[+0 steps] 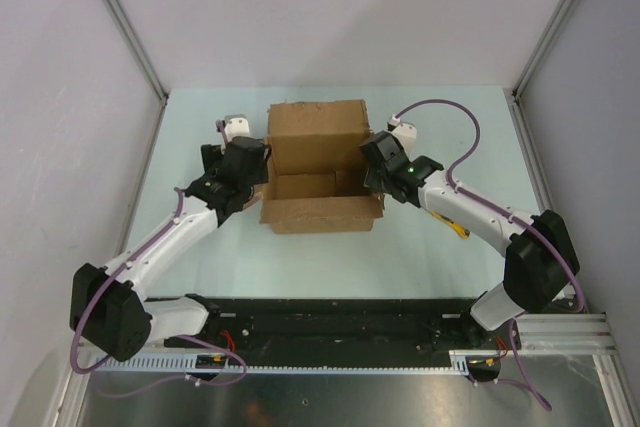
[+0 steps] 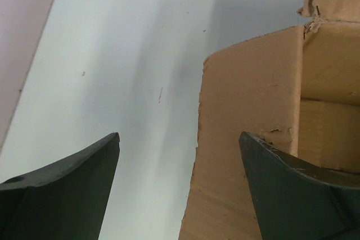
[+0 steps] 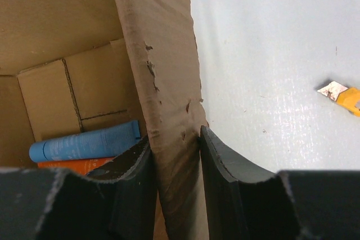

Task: Unpack the express box

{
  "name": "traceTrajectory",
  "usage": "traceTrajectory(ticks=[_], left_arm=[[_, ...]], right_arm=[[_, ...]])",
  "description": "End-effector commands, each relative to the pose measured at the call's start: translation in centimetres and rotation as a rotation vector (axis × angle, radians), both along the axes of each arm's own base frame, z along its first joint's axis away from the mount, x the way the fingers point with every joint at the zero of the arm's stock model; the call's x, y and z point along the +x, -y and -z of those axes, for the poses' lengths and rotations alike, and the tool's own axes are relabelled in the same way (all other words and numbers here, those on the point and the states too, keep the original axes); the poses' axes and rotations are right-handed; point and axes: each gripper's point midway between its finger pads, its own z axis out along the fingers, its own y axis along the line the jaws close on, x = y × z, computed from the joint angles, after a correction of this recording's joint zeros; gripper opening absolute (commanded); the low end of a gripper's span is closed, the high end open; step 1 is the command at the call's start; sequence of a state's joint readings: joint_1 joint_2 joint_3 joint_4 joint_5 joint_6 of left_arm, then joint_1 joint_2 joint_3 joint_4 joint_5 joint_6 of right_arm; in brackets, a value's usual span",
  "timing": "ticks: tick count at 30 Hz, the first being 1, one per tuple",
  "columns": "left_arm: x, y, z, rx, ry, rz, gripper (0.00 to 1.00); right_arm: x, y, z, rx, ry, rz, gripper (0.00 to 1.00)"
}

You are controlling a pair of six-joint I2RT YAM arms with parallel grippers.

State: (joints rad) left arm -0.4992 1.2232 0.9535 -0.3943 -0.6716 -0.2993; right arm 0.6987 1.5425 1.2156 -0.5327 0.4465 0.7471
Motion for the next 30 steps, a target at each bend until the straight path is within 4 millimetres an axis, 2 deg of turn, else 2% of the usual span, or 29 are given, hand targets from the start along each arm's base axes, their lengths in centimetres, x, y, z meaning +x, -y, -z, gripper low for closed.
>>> traceTrajectory(ticks=[1, 3, 7, 11, 15, 17, 22, 26, 29, 30], left_arm=[[0.0, 2.2, 1.5, -0.134, -0.056, 0.059, 0.92], [0.2, 1.7, 0.6, -0.144, -0.032, 0.046, 0.92], [0.5, 1.7, -3.4, -0.175, 0.057, 0.069, 0.92], [-0.2, 2.0, -8.2, -0.252, 0.181, 0.103, 0.92], [-0.9, 2.9, -10.9, -0.331, 0.284, 0.176, 0.91], [-1.1, 4.0, -11.3, -0.357, 0.318, 0.25, 0.89], [-1.0, 4.8, -11.1, -0.369, 0.316, 0.291, 0.83], [-1.0, 5.5, -12.1, -0.387, 0.337, 0.328, 0.79], [-0.9, 6.5, -12.8, -0.399, 0.342, 0.388, 0.72], [-0.9, 6.8, -13.0, -0.413, 0.341, 0.391, 0.66]], right_arm=[[0.0, 0.4, -0.3, 0.015, 0.008, 0.012, 0.36], [0.0, 0.4, -0.2, 0.015, 0.006, 0.008, 0.36], [0.1, 0.3, 0.0, 0.015, 0.001, 0.005, 0.36], [0.1, 0.3, 0.0, 0.014, 0.0, 0.006, 0.36], [0.2, 0.3, 0.1, 0.015, 0.002, 0.006, 0.37], [0.2, 0.3, 0.1, 0.012, 0.004, 0.005, 0.37], [0.2, 0.2, 0.2, 0.009, 0.003, 0.003, 0.37], [0.3, 0.2, 0.2, 0.009, 0.003, 0.003, 0.37], [0.3, 0.2, 0.3, 0.01, 0.002, 0.002, 0.37], [0.3, 0.2, 0.3, 0.01, 0.002, 0.004, 0.37]])
